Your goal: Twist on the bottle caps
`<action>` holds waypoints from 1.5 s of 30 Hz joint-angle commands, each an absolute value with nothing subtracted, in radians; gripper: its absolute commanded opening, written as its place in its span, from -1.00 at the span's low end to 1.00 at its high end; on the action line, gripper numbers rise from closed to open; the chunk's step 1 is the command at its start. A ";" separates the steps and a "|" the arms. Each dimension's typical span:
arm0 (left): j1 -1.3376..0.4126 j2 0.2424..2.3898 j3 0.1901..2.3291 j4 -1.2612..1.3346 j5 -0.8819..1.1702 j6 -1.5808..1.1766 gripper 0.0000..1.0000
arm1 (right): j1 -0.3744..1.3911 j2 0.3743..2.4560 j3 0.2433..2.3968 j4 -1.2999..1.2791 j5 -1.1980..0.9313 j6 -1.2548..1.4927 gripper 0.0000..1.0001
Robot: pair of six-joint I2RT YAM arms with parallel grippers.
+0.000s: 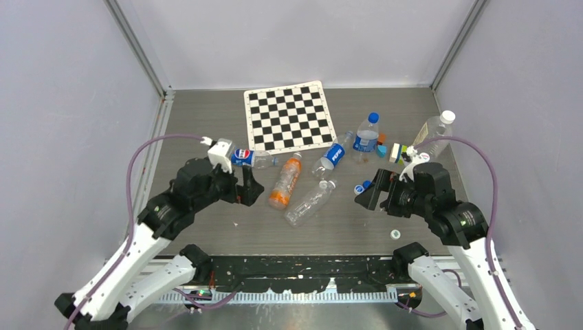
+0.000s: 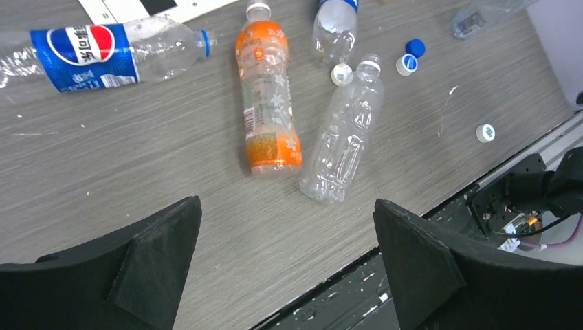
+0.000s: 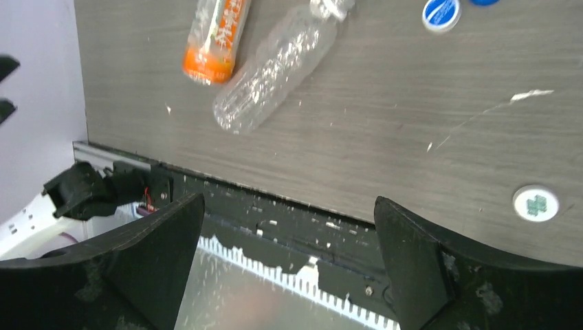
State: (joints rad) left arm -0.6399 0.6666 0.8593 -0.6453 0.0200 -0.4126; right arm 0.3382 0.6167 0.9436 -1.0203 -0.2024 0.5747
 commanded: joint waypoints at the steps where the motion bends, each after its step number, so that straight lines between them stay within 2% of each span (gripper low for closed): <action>1: -0.639 0.837 0.993 -0.724 0.056 -0.456 0.99 | 0.336 0.621 0.954 -1.080 -0.308 0.548 0.99; 7: -0.679 1.038 1.036 -0.665 0.117 -0.525 0.99 | 0.336 0.505 0.860 -1.051 -0.273 0.574 0.99; 13: -0.935 1.300 1.177 -0.654 -0.125 -0.400 0.99 | 0.336 0.495 0.836 -1.029 -0.136 0.652 0.99; 18: -1.021 1.519 1.304 -0.657 -0.190 -0.325 0.99 | 0.336 0.530 0.844 -1.022 -0.027 0.676 0.99; 21: -1.076 1.626 1.360 -0.652 -0.260 -0.269 0.99 | 0.337 0.542 0.839 -1.012 0.041 0.697 0.91; 24: -1.094 1.729 1.386 -0.624 -0.262 -0.244 0.99 | 0.336 0.542 0.815 -0.972 0.041 0.701 0.89; 33: -1.091 1.855 1.370 -0.535 -0.288 -0.227 0.93 | 0.336 0.541 0.785 -0.922 -0.058 0.658 0.88; 39: -1.063 1.872 1.311 -0.450 -0.219 -0.261 0.87 | 0.336 0.577 0.779 -0.904 -0.075 0.636 0.82; 42: -1.057 1.867 1.269 -0.393 -0.188 -0.270 0.79 | 0.336 0.595 0.781 -0.895 -0.055 0.632 0.81; 45: -1.050 1.862 1.244 -0.368 -0.172 -0.280 0.62 | 0.336 0.615 0.787 -0.891 -0.036 0.629 0.81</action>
